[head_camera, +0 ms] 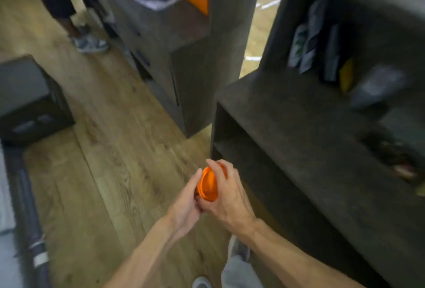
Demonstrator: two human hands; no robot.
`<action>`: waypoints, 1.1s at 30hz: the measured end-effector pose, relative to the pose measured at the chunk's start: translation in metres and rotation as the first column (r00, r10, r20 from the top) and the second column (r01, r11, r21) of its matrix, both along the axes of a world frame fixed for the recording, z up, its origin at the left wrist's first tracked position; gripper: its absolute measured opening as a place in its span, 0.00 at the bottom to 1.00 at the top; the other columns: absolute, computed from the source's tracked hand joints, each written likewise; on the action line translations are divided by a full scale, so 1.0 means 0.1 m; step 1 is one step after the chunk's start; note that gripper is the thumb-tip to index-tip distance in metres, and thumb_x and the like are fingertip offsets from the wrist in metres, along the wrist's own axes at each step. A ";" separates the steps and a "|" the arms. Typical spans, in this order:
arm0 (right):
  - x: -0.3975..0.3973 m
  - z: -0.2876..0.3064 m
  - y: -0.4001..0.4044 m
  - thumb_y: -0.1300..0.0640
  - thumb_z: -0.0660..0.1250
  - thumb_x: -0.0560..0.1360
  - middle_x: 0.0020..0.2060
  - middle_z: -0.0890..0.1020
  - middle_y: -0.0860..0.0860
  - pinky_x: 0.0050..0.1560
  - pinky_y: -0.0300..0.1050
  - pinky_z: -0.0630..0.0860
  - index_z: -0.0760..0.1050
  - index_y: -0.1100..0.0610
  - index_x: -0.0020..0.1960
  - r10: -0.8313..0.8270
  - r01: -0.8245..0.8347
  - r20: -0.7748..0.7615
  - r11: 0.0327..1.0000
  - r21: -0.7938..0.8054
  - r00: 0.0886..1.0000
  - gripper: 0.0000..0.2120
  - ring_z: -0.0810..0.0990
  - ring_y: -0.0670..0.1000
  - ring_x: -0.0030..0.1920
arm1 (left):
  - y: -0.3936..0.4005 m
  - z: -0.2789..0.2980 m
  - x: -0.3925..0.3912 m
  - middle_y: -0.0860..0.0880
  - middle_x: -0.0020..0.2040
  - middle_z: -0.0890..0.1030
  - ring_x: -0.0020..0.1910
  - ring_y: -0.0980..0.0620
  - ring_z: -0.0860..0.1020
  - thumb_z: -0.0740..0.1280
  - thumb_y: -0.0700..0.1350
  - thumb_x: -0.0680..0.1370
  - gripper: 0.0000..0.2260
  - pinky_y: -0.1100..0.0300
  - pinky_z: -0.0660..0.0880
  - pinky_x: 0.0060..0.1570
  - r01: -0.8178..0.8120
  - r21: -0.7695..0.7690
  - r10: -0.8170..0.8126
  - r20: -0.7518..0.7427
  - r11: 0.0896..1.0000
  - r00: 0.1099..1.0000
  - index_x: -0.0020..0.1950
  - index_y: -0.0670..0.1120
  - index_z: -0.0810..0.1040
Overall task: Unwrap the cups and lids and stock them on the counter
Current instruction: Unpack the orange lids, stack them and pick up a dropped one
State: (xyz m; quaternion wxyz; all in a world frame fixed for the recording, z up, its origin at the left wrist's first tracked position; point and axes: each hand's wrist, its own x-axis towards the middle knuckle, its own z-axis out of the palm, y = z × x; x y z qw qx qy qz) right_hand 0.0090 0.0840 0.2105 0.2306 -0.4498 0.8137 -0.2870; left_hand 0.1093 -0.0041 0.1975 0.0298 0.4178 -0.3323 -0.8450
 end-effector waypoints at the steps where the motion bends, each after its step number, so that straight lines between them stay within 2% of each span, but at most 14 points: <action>1: 0.01 0.33 0.14 0.44 0.75 0.69 0.72 0.61 0.49 0.67 0.49 0.71 0.58 0.45 0.77 -0.019 0.019 -0.022 0.999 -0.030 1.000 0.42 0.67 0.53 0.68 | 0.08 0.31 0.00 0.46 0.62 0.82 0.59 0.49 0.81 0.64 0.62 0.75 0.26 0.53 0.77 0.52 0.032 -0.010 -0.032 -0.023 0.999 0.999 0.68 0.50 0.78; 4: -0.02 1.14 0.57 0.42 0.75 0.68 0.72 0.60 0.47 0.66 0.51 0.74 0.56 0.42 0.76 -0.099 0.090 -0.066 0.988 -0.129 0.993 0.43 0.67 0.51 0.69 | 0.36 1.14 -0.10 0.44 0.65 0.81 0.61 0.47 0.80 0.72 0.65 0.70 0.32 0.54 0.78 0.49 0.132 -0.069 -0.138 -0.089 0.989 0.986 0.69 0.49 0.76; 7: -0.11 1.84 1.09 0.42 0.76 0.69 0.72 0.57 0.45 0.66 0.51 0.75 0.55 0.41 0.77 -0.162 0.138 -0.115 0.971 -0.193 0.980 0.44 0.65 0.49 0.71 | 0.75 1.81 -0.31 0.43 0.66 0.79 0.64 0.45 0.78 0.78 0.66 0.64 0.40 0.52 0.78 0.52 0.218 -0.135 -0.238 -0.157 0.967 0.959 0.71 0.49 0.75; 10: -0.20 2.41 1.74 0.42 0.77 0.68 0.72 0.56 0.44 0.66 0.50 0.75 0.54 0.41 0.76 -0.220 0.167 -0.184 0.950 -0.265 0.958 0.45 0.65 0.49 0.71 | 1.29 2.37 -0.54 0.42 0.63 0.80 0.61 0.45 0.79 0.77 0.66 0.65 0.40 0.51 0.78 0.52 0.301 -0.219 -0.346 -0.206 0.928 0.916 0.71 0.49 0.74; 12: -0.26 2.69 2.23 0.42 0.78 0.68 0.72 0.57 0.45 0.66 0.51 0.75 0.54 0.41 0.76 -0.275 0.192 -0.241 0.929 -0.318 0.931 0.45 0.66 0.50 0.70 | 1.75 2.70 -0.69 0.42 0.61 0.81 0.60 0.45 0.79 0.74 0.66 0.68 0.34 0.50 0.77 0.53 0.366 -0.295 -0.438 -0.233 0.883 0.868 0.69 0.50 0.76; 14: -0.32 2.95 2.77 0.44 0.78 0.68 0.73 0.59 0.45 0.67 0.51 0.75 0.54 0.42 0.75 -0.355 0.244 -0.276 0.898 -0.366 0.893 0.44 0.68 0.50 0.70 | 2.28 3.00 -0.84 0.43 0.59 0.81 0.58 0.46 0.80 0.68 0.66 0.73 0.29 0.51 0.77 0.54 0.431 -0.394 -0.542 -0.231 0.812 0.808 0.67 0.50 0.77; 17: -0.44 3.27 3.76 0.44 0.78 0.68 0.73 0.61 0.47 0.67 0.52 0.74 0.55 0.44 0.75 -0.447 0.296 -0.297 0.849 -0.437 0.844 0.44 0.70 0.51 0.70 | 3.23 3.40 -1.10 0.46 0.62 0.81 0.61 0.46 0.80 0.63 0.67 0.77 0.26 0.47 0.76 0.61 0.498 -0.525 -0.679 -0.230 0.690 0.697 0.69 0.54 0.75; 19: -0.55 3.49 4.51 0.43 0.78 0.67 0.71 0.64 0.48 0.64 0.51 0.77 0.57 0.46 0.74 -0.498 0.324 -0.302 0.818 -0.476 0.813 0.43 0.72 0.50 0.67 | 3.96 3.67 -1.26 0.45 0.62 0.82 0.61 0.46 0.81 0.63 0.65 0.78 0.24 0.47 0.77 0.61 0.512 -0.579 -0.733 -0.241 0.635 0.636 0.68 0.52 0.76; 21: -0.67 3.71 5.24 0.43 0.79 0.66 0.70 0.66 0.48 0.63 0.50 0.77 0.59 0.47 0.73 -0.542 0.364 -0.304 0.796 -0.484 0.783 0.43 0.73 0.49 0.66 | 4.67 3.91 -1.44 0.43 0.60 0.83 0.58 0.46 0.82 0.64 0.61 0.79 0.23 0.50 0.78 0.56 0.492 -0.648 -0.772 -0.249 0.582 0.584 0.66 0.47 0.78; 23: -0.77 3.92 5.91 0.44 0.80 0.66 0.69 0.68 0.48 0.64 0.50 0.76 0.60 0.49 0.73 -0.571 0.399 -0.305 0.786 -0.473 0.762 0.43 0.72 0.48 0.66 | 5.32 4.09 -1.59 0.41 0.59 0.82 0.58 0.43 0.81 0.66 0.60 0.79 0.22 0.49 0.79 0.58 0.454 -0.723 -0.808 -0.248 0.521 0.534 0.63 0.46 0.81; 26: -0.90 4.11 6.73 0.46 0.80 0.66 0.68 0.69 0.47 0.65 0.48 0.75 0.63 0.51 0.73 -0.630 0.456 -0.303 0.749 -0.480 0.715 0.42 0.72 0.47 0.65 | 6.13 4.30 -1.83 0.42 0.57 0.83 0.58 0.42 0.81 0.70 0.63 0.73 0.25 0.45 0.78 0.62 0.398 -0.818 -0.835 -0.171 0.416 0.522 0.62 0.48 0.81; 28: -0.99 4.18 7.18 0.48 0.80 0.66 0.67 0.71 0.49 0.65 0.46 0.74 0.65 0.53 0.72 -0.676 0.502 -0.299 0.715 -0.486 0.674 0.40 0.73 0.46 0.65 | 6.57 4.41 -2.02 0.46 0.58 0.83 0.56 0.48 0.82 0.72 0.63 0.71 0.29 0.49 0.79 0.60 0.336 -0.888 -0.842 -0.098 0.315 0.530 0.65 0.48 0.78; 30: -1.11 4.22 7.56 0.49 0.80 0.67 0.67 0.72 0.50 0.67 0.43 0.72 0.65 0.55 0.73 -0.726 0.554 -0.276 0.669 -0.495 0.630 0.41 0.72 0.47 0.66 | 6.95 4.48 -2.23 0.49 0.61 0.80 0.58 0.52 0.80 0.74 0.62 0.71 0.31 0.52 0.79 0.59 0.265 -0.946 -0.844 -0.019 0.189 0.536 0.69 0.48 0.74; 33: -1.30 4.23 7.99 0.49 0.80 0.67 0.68 0.72 0.48 0.68 0.43 0.70 0.65 0.52 0.74 -0.776 0.617 -0.190 0.602 -0.507 0.602 0.40 0.71 0.45 0.66 | 7.37 4.51 -2.57 0.51 0.63 0.75 0.61 0.52 0.74 0.76 0.61 0.70 0.35 0.54 0.74 0.62 0.166 -0.986 -0.839 0.112 -0.026 0.532 0.72 0.50 0.69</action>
